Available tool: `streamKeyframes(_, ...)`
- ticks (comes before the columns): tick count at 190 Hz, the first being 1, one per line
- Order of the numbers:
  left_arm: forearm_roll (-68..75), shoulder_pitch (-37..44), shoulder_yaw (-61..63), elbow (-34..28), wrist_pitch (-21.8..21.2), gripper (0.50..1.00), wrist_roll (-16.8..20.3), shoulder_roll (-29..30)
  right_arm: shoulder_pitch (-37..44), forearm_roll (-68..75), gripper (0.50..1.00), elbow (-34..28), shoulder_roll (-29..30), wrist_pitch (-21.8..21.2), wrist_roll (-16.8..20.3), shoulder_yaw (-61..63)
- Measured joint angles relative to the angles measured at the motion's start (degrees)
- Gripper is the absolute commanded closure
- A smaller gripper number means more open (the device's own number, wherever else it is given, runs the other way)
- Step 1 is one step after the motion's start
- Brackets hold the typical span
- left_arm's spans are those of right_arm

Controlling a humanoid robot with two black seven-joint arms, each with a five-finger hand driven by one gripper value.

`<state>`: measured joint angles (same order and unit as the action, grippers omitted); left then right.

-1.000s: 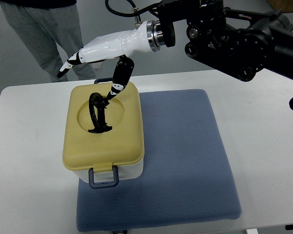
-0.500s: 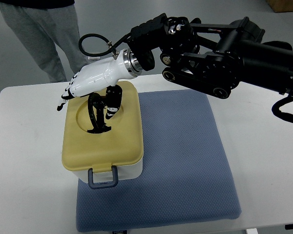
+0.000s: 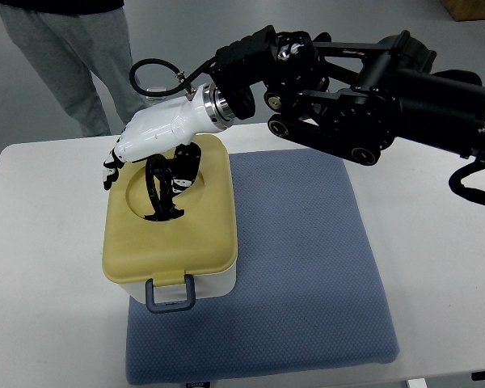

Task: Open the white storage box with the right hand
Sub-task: 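Lower the right hand and close its fingers around the black lid handle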

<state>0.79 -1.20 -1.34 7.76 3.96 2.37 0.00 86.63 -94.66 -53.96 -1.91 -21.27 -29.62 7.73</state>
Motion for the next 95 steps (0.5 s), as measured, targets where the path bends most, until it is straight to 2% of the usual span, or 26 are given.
streamKeyframes(20,0.00,0.01,-0.01,0.01,0.00,0.500,0.00,0.00,0.10,0.00,0.801,0.00,-0.18,0.00,-0.06,0.00)
streamKeyframes(53,0.00,0.01,-0.01,0.02,0.00,0.500,0.00,0.00,0.18,0.00,0.818,0.00,-0.35,0.00,-0.16,0.00)
streamKeyframes(85,0.00,0.00,-0.03,0.03,0.00,0.500,0.00,0.00,0.01,0.00,0.895,0.00,-0.20,0.00,-0.17,0.00)
streamKeyframes(95,0.00,0.00,-0.03,0.03,0.00,0.500,0.00,0.00,-0.07,0.00,0.899,0.00,-0.15,-0.01,-0.17,0.00)
